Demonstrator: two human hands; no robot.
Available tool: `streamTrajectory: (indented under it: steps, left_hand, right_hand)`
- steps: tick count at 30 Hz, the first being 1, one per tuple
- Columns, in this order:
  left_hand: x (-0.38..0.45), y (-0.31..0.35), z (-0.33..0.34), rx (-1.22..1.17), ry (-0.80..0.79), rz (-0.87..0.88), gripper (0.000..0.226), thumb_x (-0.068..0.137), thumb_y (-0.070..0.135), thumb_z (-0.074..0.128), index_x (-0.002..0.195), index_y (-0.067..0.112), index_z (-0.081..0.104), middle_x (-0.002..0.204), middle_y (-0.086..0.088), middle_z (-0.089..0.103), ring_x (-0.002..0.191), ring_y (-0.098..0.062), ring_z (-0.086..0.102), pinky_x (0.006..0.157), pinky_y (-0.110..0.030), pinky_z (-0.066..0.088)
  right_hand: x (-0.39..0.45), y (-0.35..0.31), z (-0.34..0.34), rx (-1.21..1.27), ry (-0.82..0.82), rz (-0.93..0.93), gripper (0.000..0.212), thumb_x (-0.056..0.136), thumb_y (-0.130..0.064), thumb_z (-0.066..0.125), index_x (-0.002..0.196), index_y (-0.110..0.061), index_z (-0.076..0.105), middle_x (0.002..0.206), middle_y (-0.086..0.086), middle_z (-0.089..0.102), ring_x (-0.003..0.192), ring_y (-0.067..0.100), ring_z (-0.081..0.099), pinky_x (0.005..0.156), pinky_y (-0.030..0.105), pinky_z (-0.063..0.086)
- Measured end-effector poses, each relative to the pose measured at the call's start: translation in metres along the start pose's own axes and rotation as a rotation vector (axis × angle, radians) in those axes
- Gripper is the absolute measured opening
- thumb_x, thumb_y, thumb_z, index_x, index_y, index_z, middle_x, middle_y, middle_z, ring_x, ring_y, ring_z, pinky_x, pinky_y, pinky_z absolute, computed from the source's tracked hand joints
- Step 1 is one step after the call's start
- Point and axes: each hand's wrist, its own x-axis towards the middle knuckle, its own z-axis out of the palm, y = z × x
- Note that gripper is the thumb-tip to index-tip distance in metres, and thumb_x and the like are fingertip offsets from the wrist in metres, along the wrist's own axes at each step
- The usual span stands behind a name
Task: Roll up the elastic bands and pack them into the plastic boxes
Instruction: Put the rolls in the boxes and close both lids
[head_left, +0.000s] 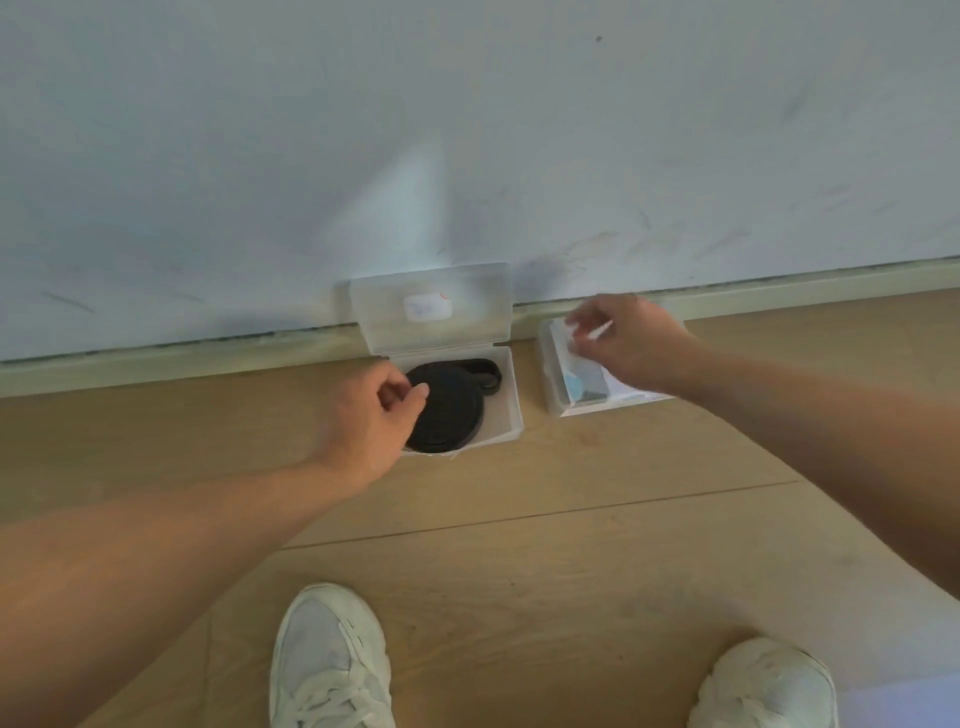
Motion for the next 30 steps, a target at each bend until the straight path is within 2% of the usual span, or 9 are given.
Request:
streamTrajectory:
  steps: [4, 8, 11, 14, 19, 21, 23, 26, 30]
  left_hand:
    - [0.004, -0.036, -0.022, -0.043, 0.070, -0.210, 0.024, 0.102, 0.030, 0.054, 0.078, 0.027, 0.054, 0.073, -0.006, 0.065, 0.071, -0.030, 0.064, 0.070, -0.047, 0.054]
    - [0.011, -0.047, -0.042, -0.128, 0.109, -0.209, 0.015, 0.104, 0.031, 0.044, 0.094, 0.026, 0.055, 0.089, 0.003, 0.066, 0.083, -0.027, 0.069, 0.082, -0.051, 0.059]
    - [0.010, -0.043, -0.047, -0.191, 0.164, -0.155, 0.032, 0.089, 0.048, 0.041, 0.097, 0.022, 0.058, 0.093, 0.001, 0.067, 0.084, -0.020, 0.066, 0.083, -0.045, 0.057]
    - [0.007, -0.040, -0.051, -0.054, 0.135, -0.015, 0.044, 0.083, 0.063, 0.048, 0.097, 0.023, 0.057, 0.117, -0.002, 0.063, 0.110, -0.024, 0.061, 0.086, -0.030, 0.046]
    - [0.010, -0.034, -0.043, 0.478, -0.263, 0.420, 0.080, 0.049, 0.086, 0.067, 0.092, 0.021, 0.048, 0.165, -0.009, 0.030, 0.155, -0.029, 0.019, 0.122, -0.050, 0.024]
    - [0.012, -0.024, -0.029, 0.663, -0.350, 0.489, 0.086, 0.048, 0.087, 0.071, 0.097, 0.020, 0.048, 0.167, -0.015, 0.022, 0.157, -0.036, 0.011, 0.125, -0.054, 0.013]
    - [0.013, -0.013, -0.015, 0.777, -0.342, 0.480, 0.089, 0.053, 0.081, 0.075, 0.108, 0.015, 0.052, 0.163, -0.020, 0.026, 0.152, -0.041, 0.020, 0.125, -0.055, 0.011]
    - [0.013, -0.003, -0.006, 0.790, -0.272, 0.466, 0.083, 0.059, 0.070, 0.076, 0.113, 0.010, 0.056, 0.146, -0.019, 0.043, 0.130, -0.042, 0.043, 0.117, -0.050, 0.027]
    - [0.009, 0.001, -0.008, 0.792, -0.254, 0.465, 0.077, 0.066, 0.065, 0.074, 0.118, 0.011, 0.056, 0.142, -0.015, 0.043, 0.124, -0.038, 0.045, 0.111, -0.043, 0.033]
  right_hand:
    - [0.017, -0.037, 0.015, 0.357, -0.067, 0.107, 0.062, 0.095, -0.028, 0.067, 0.152, -0.026, 0.043, 0.148, -0.009, 0.052, 0.129, 0.018, 0.054, 0.110, 0.041, 0.047]
    - [0.020, -0.053, 0.029, 0.443, -0.064, 0.104, 0.060, 0.083, -0.029, 0.080, 0.137, -0.026, 0.054, 0.137, -0.007, 0.059, 0.117, 0.015, 0.061, 0.102, 0.040, 0.052]
    - [0.009, -0.055, 0.027, 0.141, -0.090, -0.058, 0.052, 0.073, -0.042, 0.088, 0.112, -0.028, 0.056, 0.133, -0.006, 0.056, 0.117, 0.014, 0.056, 0.095, 0.032, 0.045]
    - [-0.004, -0.053, 0.035, -0.364, -0.189, -0.302, 0.057, 0.065, -0.056, 0.087, 0.104, -0.033, 0.052, 0.158, -0.004, 0.035, 0.145, 0.021, 0.029, 0.114, 0.036, 0.030]
    - [-0.005, -0.056, 0.067, -0.662, -0.234, -0.421, 0.061, 0.069, -0.063, 0.081, 0.109, -0.030, 0.050, 0.170, 0.005, 0.004, 0.157, 0.026, 0.000, 0.124, 0.041, 0.008]
    - [-0.003, -0.061, 0.074, -0.673, -0.211, -0.419, 0.062, 0.069, -0.061, 0.082, 0.110, -0.026, 0.051, 0.169, 0.009, 0.007, 0.156, 0.029, 0.005, 0.124, 0.041, 0.012]
    - [-0.002, -0.066, 0.075, -0.645, -0.196, -0.413, 0.063, 0.069, -0.057, 0.084, 0.111, -0.023, 0.052, 0.167, 0.008, 0.016, 0.152, 0.030, 0.016, 0.120, 0.042, 0.023]
    - [-0.001, -0.069, 0.073, -0.592, -0.185, -0.403, 0.068, 0.065, -0.053, 0.087, 0.113, -0.022, 0.050, 0.161, 0.004, 0.026, 0.146, 0.028, 0.026, 0.110, 0.042, 0.039]
    - [0.000, -0.070, 0.071, -0.606, -0.194, -0.413, 0.064, 0.068, -0.050, 0.086, 0.113, -0.024, 0.048, 0.162, 0.005, 0.028, 0.147, 0.028, 0.029, 0.111, 0.043, 0.039]
